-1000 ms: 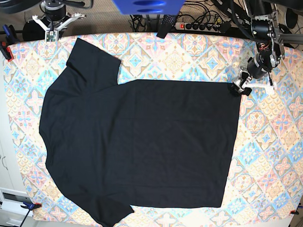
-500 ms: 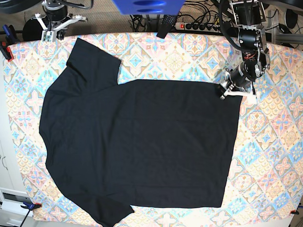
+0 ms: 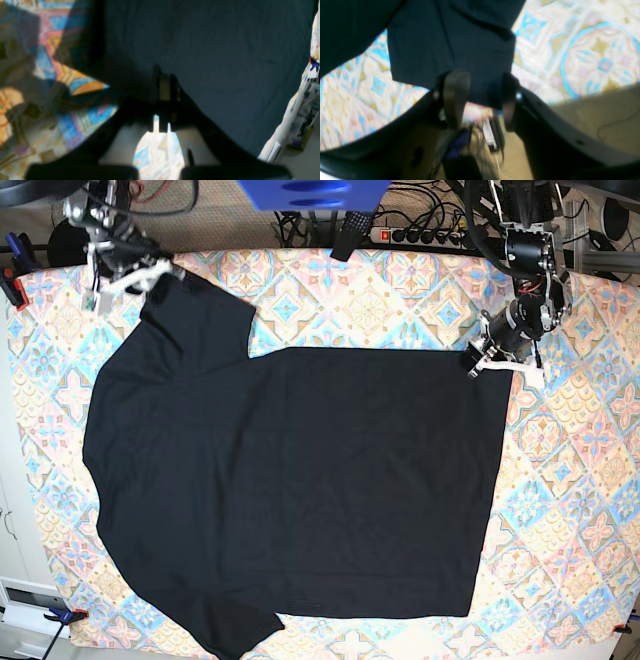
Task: Fold the T-shirt properly
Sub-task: 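Close both grippers on the shirt edge at shoulder and hem corner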
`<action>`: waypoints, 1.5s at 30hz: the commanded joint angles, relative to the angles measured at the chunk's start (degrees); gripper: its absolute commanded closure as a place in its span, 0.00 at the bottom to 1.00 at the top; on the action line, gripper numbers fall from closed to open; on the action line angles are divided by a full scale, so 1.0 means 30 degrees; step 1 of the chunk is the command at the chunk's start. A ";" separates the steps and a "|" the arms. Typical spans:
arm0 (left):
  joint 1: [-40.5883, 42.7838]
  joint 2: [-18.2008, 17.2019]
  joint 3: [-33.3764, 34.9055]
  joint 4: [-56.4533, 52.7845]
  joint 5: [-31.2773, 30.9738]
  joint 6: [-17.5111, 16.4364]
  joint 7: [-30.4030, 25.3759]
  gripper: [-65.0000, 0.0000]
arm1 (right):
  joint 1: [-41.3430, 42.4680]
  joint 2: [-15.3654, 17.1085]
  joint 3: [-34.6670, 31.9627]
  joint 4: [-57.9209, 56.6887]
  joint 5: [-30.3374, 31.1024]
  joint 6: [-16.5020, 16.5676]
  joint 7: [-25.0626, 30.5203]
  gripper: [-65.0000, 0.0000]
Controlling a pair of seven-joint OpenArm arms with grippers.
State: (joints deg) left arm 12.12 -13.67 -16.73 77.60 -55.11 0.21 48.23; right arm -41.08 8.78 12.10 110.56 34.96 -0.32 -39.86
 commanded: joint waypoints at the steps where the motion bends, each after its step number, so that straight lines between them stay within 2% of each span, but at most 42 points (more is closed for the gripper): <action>1: -0.0040 -0.0322 -0.0122 0.0315 -0.0018 0.0004 -0.0032 0.98 | 0.0287 0.0196 0.0143 0.0259 0.0141 0.0150 0.0201 0.58; 13: -0.0069 -0.0351 -0.0122 0.0315 -0.0018 0.0004 -0.0032 0.98 | 0.1371 0.0196 0.1081 -0.2759 0.0141 0.0179 0.0055 0.56; 20: -0.0098 -0.0293 -0.0122 0.0315 -0.0018 0.0004 -0.0003 0.98 | 0.1957 0.0196 0.1052 -0.4430 0.0171 0.0179 0.0055 0.38; 29: -0.0128 -0.0293 -0.0122 0.0315 -0.0018 0.0004 -0.0003 0.98 | 0.1957 0.0196 0.0876 -0.5865 0.0171 0.0208 0.0055 0.39; 30: -0.0128 -0.0293 -0.0122 0.0315 -0.0018 0.0004 -0.0003 0.98 | 0.1957 0.0137 0.0876 -0.5895 0.0171 0.0384 0.0055 0.39; 33: -0.0157 -0.0293 -0.0122 0.0315 -0.0018 0.0004 -0.0003 0.98 | 0.1957 0.0078 0.0876 -0.5895 0.0200 0.2172 0.0025 0.40; 35: -0.0157 -0.0293 -0.0122 0.0315 -0.0018 0.0004 -0.0003 0.98 | 0.1957 0.0049 0.0847 -0.5924 0.0200 0.2963 0.0025 0.42; 45: -0.0157 -0.0263 -0.0122 0.0315 -0.0018 0.0004 -0.0003 0.98 | 0.1928 -0.0302 -0.1351 -0.5836 0.0200 0.2992 0.0025 0.44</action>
State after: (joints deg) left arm 12.08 -13.98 -16.75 77.62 -55.29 0.21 48.45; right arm -34.74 8.27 8.84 93.12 34.52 7.68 -36.21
